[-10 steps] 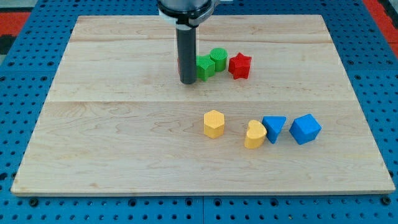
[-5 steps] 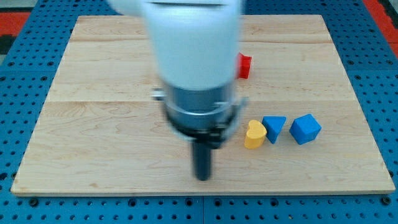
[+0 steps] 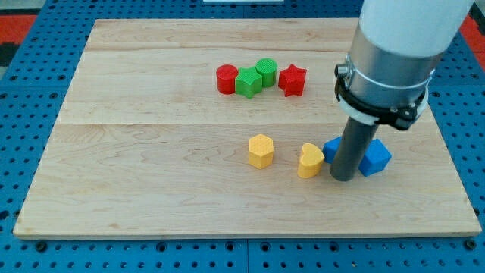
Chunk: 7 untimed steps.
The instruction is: Move the yellow heart to the bottom of the green circle
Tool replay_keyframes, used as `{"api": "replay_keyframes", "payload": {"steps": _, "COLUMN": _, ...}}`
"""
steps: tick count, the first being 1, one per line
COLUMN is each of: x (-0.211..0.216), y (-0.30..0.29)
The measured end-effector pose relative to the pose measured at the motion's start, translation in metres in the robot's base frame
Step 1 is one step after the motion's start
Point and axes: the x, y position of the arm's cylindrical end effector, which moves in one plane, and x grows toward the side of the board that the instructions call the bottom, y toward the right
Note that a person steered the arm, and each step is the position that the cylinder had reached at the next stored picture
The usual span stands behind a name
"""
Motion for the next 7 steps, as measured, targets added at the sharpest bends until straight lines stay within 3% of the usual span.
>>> {"api": "replay_keyframes", "payload": {"steps": 1, "x": -0.009, "y": -0.015}}
{"api": "replay_keyframes", "payload": {"steps": 3, "x": 0.037, "y": -0.017}}
{"api": "replay_keyframes", "payload": {"steps": 5, "x": 0.026, "y": -0.035}}
{"api": "replay_keyframes", "payload": {"steps": 7, "x": -0.01, "y": -0.052}}
